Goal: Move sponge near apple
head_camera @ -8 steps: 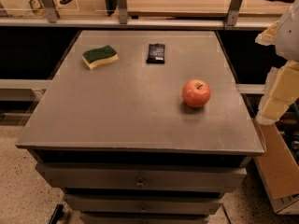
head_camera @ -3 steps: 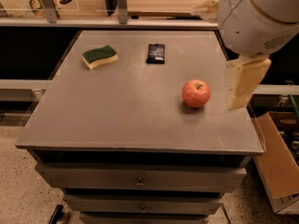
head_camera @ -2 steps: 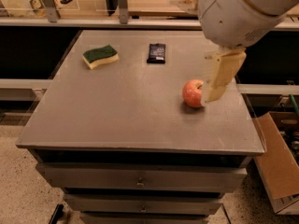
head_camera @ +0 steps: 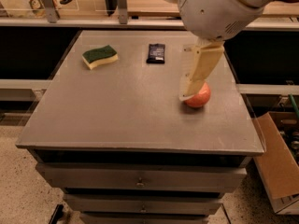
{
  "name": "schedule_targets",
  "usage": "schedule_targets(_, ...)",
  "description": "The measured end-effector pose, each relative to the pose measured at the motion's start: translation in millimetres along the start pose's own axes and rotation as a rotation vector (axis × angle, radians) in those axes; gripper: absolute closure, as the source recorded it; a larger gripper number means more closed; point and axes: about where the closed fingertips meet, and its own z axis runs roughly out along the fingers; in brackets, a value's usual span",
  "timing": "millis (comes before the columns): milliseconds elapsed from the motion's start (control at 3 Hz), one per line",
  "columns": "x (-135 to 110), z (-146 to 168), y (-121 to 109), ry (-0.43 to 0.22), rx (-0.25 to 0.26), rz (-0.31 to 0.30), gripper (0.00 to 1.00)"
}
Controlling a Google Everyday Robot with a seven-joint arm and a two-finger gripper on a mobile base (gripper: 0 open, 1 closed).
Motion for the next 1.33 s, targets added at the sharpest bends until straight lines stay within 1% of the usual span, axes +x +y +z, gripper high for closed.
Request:
schedule_targets(333, -6.0, 20.0, -8.2, -0.051, 0.003, 0.003, 0.0)
schedule_targets(667, -19.1, 59.5, -17.0, -0.152, 0.018, 0.002, 0.0)
schedule_targets(1000, -30.6, 102.5, -35.6, -0.222, 0.029, -0.022, 0.0)
schedule_targets(1333, -30.5, 139.0, -52.6, -0.223, 0.045, -0.028, 0.0)
